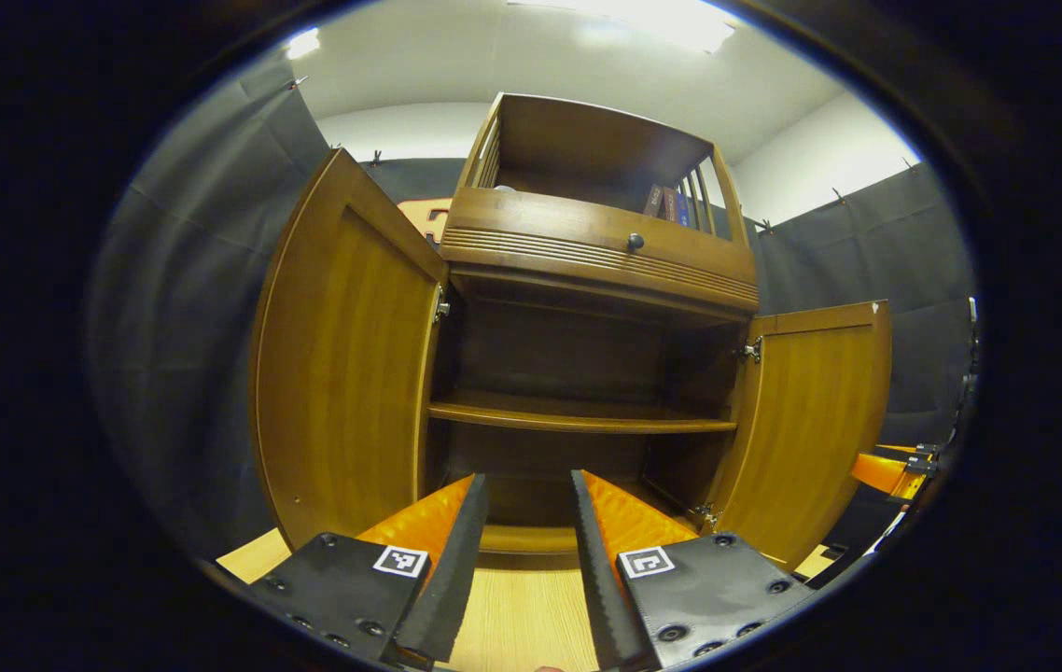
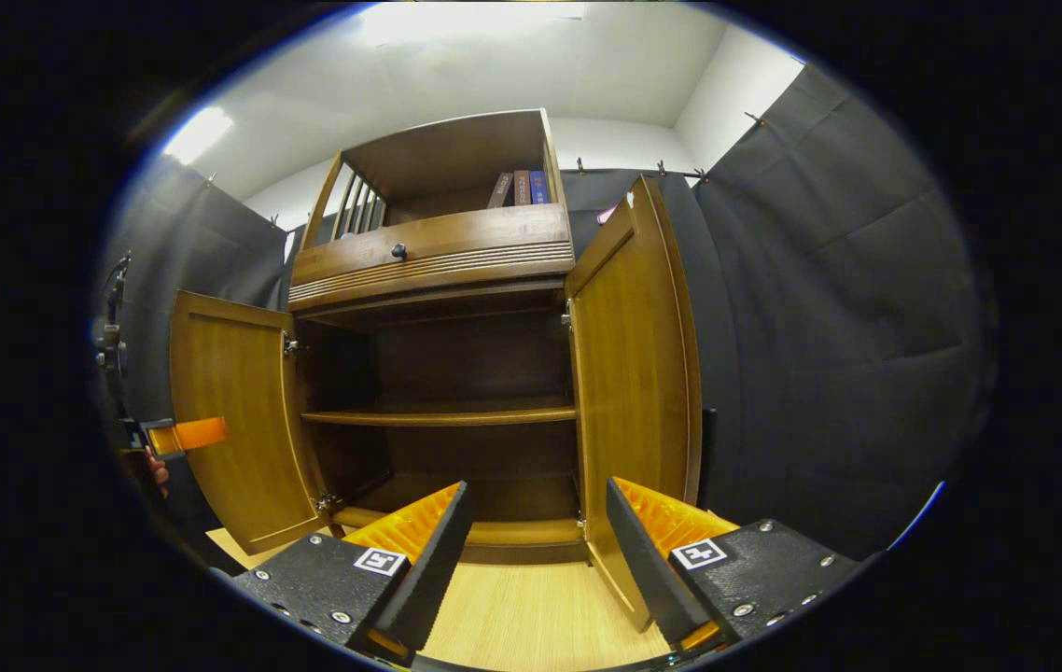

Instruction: Open the right door of the double-door shoe cabinet with the right hand, and open the left door with the left hand.

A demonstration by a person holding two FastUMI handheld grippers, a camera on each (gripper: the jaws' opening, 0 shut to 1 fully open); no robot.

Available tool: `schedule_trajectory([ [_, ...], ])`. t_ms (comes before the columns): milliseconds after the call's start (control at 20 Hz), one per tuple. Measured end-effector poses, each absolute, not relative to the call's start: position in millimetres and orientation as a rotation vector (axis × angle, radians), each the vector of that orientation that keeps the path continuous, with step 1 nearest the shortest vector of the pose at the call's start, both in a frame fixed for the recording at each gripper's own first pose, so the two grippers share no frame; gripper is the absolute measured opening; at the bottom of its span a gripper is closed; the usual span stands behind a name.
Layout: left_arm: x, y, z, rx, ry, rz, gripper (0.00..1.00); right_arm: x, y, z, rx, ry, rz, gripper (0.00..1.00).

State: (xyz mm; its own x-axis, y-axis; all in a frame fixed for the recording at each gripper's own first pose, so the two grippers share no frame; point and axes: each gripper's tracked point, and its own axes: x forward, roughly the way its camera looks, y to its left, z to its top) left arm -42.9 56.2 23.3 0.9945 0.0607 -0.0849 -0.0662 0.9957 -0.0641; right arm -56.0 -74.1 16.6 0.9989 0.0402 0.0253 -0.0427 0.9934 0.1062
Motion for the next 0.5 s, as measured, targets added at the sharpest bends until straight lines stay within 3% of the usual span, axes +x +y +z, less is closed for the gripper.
schedule_trajectory([
  [50,-41,57,21,-0.076,0.081,0.071,0.69,-56,-73,16,0.104,-0.024,0.043,0.88],
  [150,-40,60,19,-0.092,0.075,0.083,0.75,-57,-70,17,0.1,-0.025,0.051,0.88],
  [200,-39,62,12,-0.089,0.08,0.099,0.89,-57,-71,16,0.101,-0.023,0.053,0.88],
  [250,-40,67,9,-0.076,0.084,0.123,0.92,-57,-71,15,0.101,-0.02,0.054,0.88],
  [300,-41,71,6,-0.061,0.087,0.145,0.83,-56,-72,13,0.102,-0.016,0.052,0.88],
  [350,-41,74,5,-0.053,0.087,0.158,0.91,-55,-73,11,0.102,-0.012,0.053,0.88],
  [400,-41,75,4,-0.045,0.085,0.165,0.87,-53,-73,9,0.101,-0.007,0.053,0.88],
  [450,-42,77,3,-0.034,0.079,0.175,0.89,-51,-76,7,0.099,-0.002,0.05,0.88],
  [500,-41,80,2,-0.019,0.078,0.19,0.9,-50,-76,5,0.1,0.003,0.049,0.94],
])
